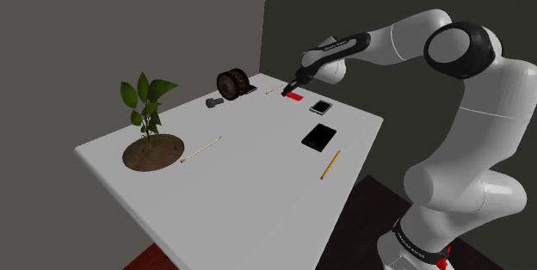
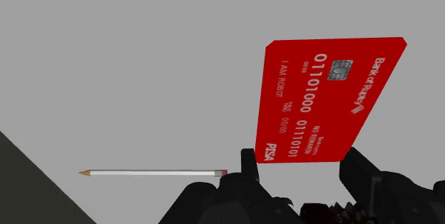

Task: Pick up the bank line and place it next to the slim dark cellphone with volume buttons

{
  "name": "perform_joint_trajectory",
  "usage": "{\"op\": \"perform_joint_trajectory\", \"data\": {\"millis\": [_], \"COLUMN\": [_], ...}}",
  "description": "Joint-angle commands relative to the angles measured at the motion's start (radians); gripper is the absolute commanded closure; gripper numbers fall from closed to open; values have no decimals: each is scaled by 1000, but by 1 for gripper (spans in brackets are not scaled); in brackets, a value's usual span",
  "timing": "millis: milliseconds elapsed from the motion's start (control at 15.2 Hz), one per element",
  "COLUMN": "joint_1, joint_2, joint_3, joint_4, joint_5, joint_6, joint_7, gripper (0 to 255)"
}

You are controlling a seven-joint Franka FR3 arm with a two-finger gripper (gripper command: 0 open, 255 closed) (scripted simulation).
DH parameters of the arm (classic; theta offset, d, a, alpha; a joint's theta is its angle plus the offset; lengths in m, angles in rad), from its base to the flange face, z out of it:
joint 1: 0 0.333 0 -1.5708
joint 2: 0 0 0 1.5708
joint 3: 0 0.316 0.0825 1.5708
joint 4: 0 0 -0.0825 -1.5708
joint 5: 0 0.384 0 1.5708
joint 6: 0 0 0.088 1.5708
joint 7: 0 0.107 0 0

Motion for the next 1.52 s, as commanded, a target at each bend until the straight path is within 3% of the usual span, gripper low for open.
{"op": "perform_joint_trajectory", "data": {"millis": [0, 462, 792, 1452], "joint_1": [-20, -63, -72, -70], "joint_2": [35, 190, 335, 397], "joint_3": [-12, -61, -99, -101], "joint_4": [54, 292, 533, 492], "joint_5": [-8, -55, -96, -94], "joint_6": [-32, -157, -278, -183], "joint_7": [-29, -102, -140, -175], "gripper": [255, 255, 255, 255]}}
